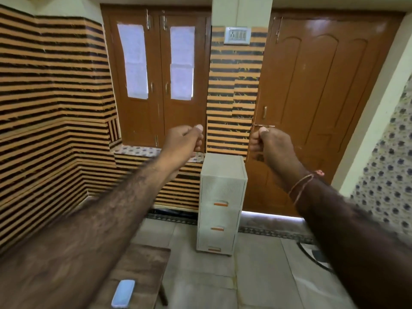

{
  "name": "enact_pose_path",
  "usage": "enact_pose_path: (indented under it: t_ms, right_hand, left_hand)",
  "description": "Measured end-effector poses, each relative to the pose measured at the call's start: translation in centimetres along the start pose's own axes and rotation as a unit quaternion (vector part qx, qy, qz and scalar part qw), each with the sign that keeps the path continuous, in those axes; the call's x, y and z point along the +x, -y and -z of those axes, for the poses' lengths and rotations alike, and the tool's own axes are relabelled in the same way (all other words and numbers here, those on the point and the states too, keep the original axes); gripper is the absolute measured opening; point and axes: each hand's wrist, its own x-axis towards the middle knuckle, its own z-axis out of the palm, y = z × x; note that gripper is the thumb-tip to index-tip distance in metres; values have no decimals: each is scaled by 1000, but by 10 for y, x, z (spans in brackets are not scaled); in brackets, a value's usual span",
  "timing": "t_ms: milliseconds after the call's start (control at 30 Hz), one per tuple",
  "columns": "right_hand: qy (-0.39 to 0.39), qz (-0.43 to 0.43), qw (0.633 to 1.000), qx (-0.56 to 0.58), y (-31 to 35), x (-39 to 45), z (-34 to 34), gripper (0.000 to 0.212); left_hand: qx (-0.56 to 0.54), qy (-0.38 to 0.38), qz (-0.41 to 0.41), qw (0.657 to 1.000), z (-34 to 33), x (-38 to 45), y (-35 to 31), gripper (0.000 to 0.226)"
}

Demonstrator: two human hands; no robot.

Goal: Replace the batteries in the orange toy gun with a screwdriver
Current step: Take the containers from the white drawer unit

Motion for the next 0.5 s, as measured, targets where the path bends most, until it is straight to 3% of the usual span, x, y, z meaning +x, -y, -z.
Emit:
enact_pose_path:
  t_ms: [233, 500]
  right_hand:
    - [-47, -203, 976, 66, -117, 56, 17, 22]
    - [-45, -268, 961, 48, -234, 152, -8, 21]
  left_hand:
    - [38, 15, 87, 995, -63, 42, 92, 18]
    - [46, 41, 136, 989, -106, 156, 201, 14]
